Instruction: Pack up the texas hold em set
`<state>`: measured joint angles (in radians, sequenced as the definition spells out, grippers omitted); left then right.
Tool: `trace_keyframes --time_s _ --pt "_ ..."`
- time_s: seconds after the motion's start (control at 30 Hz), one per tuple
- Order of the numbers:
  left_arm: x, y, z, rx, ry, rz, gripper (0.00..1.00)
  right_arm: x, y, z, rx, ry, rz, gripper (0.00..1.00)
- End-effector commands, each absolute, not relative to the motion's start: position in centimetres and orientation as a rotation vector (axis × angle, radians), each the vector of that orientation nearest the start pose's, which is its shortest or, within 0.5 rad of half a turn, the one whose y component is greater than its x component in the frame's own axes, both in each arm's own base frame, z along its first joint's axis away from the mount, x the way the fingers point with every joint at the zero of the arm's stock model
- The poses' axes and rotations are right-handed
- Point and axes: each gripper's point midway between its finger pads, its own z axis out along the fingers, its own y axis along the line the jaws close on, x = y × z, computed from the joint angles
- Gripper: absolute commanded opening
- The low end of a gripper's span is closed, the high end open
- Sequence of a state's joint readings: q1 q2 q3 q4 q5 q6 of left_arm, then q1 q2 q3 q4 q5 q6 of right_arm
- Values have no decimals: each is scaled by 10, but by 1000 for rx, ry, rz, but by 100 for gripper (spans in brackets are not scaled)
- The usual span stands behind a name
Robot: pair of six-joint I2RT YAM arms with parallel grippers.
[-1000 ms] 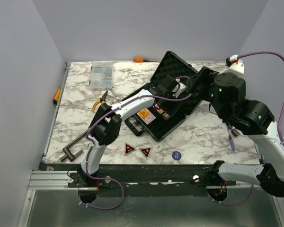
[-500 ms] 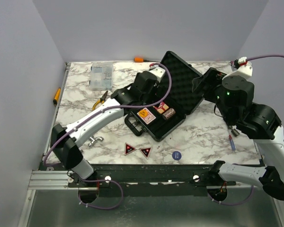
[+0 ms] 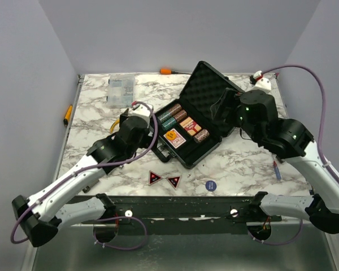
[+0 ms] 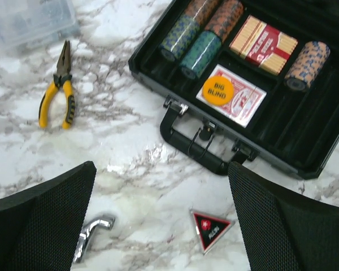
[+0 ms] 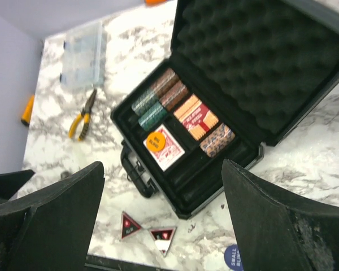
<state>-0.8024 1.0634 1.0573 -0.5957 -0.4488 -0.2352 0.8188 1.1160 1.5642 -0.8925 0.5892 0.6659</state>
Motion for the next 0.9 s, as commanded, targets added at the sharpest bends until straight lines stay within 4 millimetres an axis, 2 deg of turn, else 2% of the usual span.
trace_keyframes --time_s 0.0,0.17,0.27,0.47,0.7,0.87 --pt "225 -148 212 300 2143 -196 99 245 189 335 124 2129 428 88" --pt "191 -136 193 263 2183 -316 98 225 193 287 116 2293 432 88" --pt "179 -130 189 226 2169 -376 98 213 190 258 135 2379 411 88" --pt "173 -125 200 184 2128 -419 98 190 182 205 134 2545 335 88" --pt "165 -116 195 128 2155 -418 98 175 175 161 58 2644 269 88" --pt "164 -112 197 101 2128 -424 99 165 182 135 16 2683 338 87"
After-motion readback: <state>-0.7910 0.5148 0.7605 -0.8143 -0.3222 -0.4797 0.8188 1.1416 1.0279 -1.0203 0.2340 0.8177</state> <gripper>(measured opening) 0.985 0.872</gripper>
